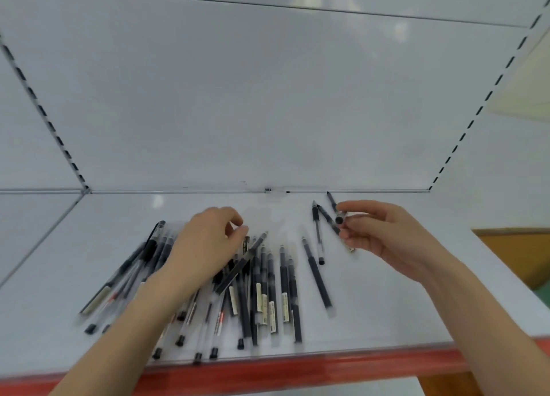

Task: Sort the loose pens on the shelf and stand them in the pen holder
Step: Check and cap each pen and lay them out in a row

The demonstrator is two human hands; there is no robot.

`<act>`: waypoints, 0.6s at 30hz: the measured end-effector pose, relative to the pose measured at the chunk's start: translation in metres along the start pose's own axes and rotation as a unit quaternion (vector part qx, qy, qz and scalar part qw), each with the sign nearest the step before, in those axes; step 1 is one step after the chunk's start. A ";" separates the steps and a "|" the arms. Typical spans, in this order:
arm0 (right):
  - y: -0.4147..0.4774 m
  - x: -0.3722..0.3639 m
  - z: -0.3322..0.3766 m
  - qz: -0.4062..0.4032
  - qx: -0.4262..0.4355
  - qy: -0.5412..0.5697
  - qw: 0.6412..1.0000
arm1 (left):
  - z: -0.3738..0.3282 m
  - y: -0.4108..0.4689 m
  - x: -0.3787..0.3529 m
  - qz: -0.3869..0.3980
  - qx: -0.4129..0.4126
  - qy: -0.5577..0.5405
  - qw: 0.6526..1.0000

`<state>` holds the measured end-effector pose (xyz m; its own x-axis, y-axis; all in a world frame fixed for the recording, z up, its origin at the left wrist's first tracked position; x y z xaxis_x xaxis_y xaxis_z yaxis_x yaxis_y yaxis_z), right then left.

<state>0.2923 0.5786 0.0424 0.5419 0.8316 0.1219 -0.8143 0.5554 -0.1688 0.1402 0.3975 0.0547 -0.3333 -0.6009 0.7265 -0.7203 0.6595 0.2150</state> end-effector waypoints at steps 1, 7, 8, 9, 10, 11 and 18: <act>0.001 0.001 -0.001 -0.009 0.002 -0.008 1.000 | -0.003 0.010 -0.001 0.004 -0.011 0.002 1.000; -0.001 0.007 0.002 -0.091 0.051 -0.192 0.976 | -0.010 0.076 -0.039 0.044 -0.060 0.040 0.996; -0.001 0.008 0.004 -0.102 0.062 -0.229 0.966 | -0.008 0.083 -0.048 0.055 -0.065 0.055 0.995; -0.002 0.010 0.005 -0.112 0.069 -0.261 0.956 | -0.007 0.090 -0.056 0.065 -0.066 0.070 0.993; -0.002 0.011 0.005 -0.118 0.072 -0.284 0.949 | -0.005 0.096 -0.063 0.075 -0.065 0.085 0.991; -0.003 0.012 0.003 -0.122 0.074 -0.299 0.943 | -0.002 0.100 -0.069 0.083 -0.062 0.097 0.990; -0.009 0.011 0.004 -0.115 0.114 -0.356 0.920 | -0.007 0.106 -0.064 0.082 -0.061 0.045 0.994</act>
<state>0.3049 0.5822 0.0487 0.4982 0.4310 0.7524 -0.7613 0.6327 0.1418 0.0890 0.5088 0.0357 -0.3805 -0.4417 0.8124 -0.5793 0.7987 0.1630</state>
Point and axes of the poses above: each hand's wrist, its own y-axis towards the middle knuckle, its own x-axis out of the back of the hand, z = x × y, the point moved 9 cm from there along y, towards the middle knuckle, and after that the axes turned 9 degrees about -y, right-handed, at the moved point
